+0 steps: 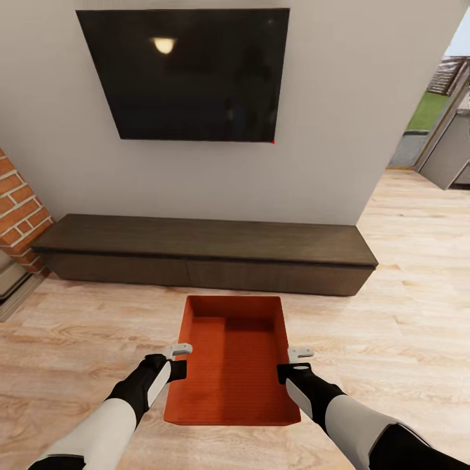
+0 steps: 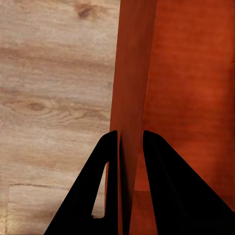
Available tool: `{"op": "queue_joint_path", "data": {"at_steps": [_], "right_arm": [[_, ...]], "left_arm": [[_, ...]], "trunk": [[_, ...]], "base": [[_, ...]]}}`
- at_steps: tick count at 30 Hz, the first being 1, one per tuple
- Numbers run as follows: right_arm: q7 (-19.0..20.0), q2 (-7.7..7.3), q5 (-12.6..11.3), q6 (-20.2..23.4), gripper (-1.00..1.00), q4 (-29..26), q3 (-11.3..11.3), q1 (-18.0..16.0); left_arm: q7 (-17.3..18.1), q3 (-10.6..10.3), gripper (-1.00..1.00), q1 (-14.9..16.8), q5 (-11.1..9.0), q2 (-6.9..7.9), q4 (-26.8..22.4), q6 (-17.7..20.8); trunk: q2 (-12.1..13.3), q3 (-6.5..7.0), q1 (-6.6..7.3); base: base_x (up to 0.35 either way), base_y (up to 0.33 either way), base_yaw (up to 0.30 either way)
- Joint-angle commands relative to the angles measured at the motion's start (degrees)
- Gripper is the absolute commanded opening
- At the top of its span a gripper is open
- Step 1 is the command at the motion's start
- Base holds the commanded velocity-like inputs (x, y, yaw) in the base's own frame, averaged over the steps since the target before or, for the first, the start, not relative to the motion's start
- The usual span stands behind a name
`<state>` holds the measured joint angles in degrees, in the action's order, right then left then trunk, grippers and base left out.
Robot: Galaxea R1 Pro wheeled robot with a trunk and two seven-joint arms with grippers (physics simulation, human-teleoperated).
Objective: Move the two storage containers from the living room to the garage. In the garage, place one container on the floor and stack the other container on top of it (either order is fine).
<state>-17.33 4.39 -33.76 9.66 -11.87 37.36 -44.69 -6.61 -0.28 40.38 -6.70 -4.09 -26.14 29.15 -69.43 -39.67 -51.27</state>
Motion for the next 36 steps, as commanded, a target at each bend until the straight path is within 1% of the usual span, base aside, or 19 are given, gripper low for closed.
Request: {"op": "queue_joint_path", "data": {"at_steps": [1, 36], "right_arm": [[-0.43, 0.0, 1.15, -0.43, -1.0, -2.07, -0.79, -0.05], [-0.42, 0.0, 1.15, -0.43, -1.0, -2.02, -0.79, -0.05]], "left_arm": [[-0.68, 0.5, -1.0, -0.04, 1.25, -0.04, 0.03, 0.47], [-0.6, 0.54, -1.0, -0.04, 1.25, 0.04, -0.05, 0.25]], "trunk": [[0.39, 0.23, 0.23], [14.43, 9.71, 7.91]], "base": [[0.0, 0.0, 0.0], [0.0, 0.0, 0.0]]}}
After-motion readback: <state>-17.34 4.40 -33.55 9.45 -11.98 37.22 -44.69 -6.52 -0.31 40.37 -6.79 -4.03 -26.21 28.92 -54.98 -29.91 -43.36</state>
